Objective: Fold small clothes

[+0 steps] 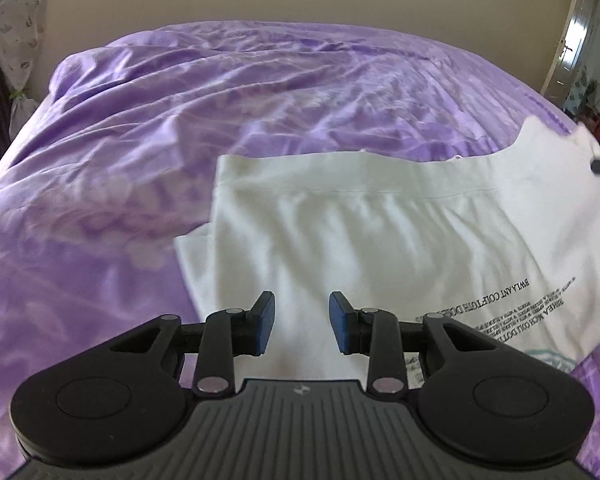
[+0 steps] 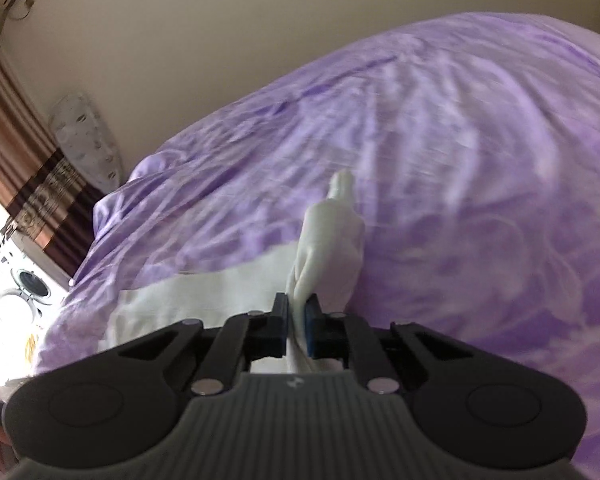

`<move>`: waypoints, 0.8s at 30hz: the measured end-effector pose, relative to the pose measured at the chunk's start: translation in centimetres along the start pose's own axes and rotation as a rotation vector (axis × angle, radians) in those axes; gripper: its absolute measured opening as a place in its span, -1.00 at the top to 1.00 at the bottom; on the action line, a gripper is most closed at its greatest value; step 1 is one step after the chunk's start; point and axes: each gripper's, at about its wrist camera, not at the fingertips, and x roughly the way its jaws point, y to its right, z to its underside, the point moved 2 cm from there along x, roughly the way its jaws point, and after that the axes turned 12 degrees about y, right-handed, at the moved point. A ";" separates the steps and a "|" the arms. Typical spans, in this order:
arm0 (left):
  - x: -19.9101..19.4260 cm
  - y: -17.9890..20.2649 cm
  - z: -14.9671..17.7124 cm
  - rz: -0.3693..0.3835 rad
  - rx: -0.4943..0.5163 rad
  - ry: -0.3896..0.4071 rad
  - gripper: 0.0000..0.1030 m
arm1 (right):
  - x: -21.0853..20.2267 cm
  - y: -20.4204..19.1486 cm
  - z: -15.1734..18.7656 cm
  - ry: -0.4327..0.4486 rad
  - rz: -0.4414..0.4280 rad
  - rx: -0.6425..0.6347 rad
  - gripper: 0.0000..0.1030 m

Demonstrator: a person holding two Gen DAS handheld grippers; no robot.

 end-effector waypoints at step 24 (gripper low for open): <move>-4.5 -11.3 4.0 0.049 -0.110 0.001 0.27 | 16.4 -30.3 8.6 -0.139 -0.056 -0.112 0.94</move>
